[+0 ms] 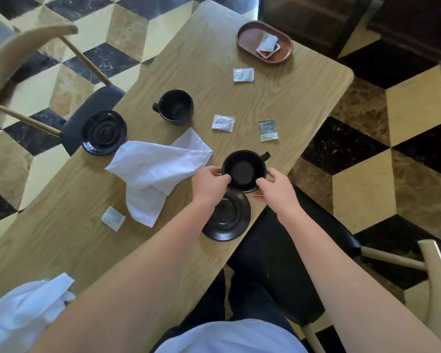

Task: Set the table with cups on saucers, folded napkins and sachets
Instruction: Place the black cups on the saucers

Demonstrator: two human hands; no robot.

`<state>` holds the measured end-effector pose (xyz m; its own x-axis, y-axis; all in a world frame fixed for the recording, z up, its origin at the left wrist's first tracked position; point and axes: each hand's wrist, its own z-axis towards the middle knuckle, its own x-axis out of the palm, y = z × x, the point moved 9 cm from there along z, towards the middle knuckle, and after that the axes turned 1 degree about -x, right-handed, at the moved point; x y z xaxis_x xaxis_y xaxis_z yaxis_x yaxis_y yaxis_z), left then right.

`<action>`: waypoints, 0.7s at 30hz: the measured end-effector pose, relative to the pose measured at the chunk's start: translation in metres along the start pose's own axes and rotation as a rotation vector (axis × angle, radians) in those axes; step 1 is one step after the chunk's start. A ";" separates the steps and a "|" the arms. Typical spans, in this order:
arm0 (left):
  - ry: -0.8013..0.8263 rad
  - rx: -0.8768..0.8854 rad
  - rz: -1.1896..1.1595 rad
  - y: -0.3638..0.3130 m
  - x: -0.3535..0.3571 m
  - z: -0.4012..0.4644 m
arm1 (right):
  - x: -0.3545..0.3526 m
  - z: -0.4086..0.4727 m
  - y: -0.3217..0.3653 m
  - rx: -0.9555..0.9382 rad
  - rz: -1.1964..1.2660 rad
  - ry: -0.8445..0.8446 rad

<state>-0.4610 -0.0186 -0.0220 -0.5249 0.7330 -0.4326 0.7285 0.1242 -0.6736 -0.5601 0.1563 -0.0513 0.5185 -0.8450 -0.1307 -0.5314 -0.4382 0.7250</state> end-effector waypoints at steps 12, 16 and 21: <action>-0.076 -0.226 -0.092 0.099 -0.043 -0.052 | 0.058 -0.034 -0.027 -0.045 -0.460 0.246; -0.067 -0.256 -0.095 0.107 -0.042 -0.049 | 0.062 -0.032 -0.036 -0.013 -0.467 0.251; -0.055 -0.257 -0.091 0.112 -0.043 -0.042 | 0.064 -0.030 -0.039 -0.004 -0.480 0.241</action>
<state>-0.3388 -0.0077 -0.0535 -0.6117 0.6741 -0.4139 0.7611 0.3589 -0.5403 -0.4857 0.1286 -0.0676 0.8420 -0.4555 -0.2890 -0.1947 -0.7562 0.6247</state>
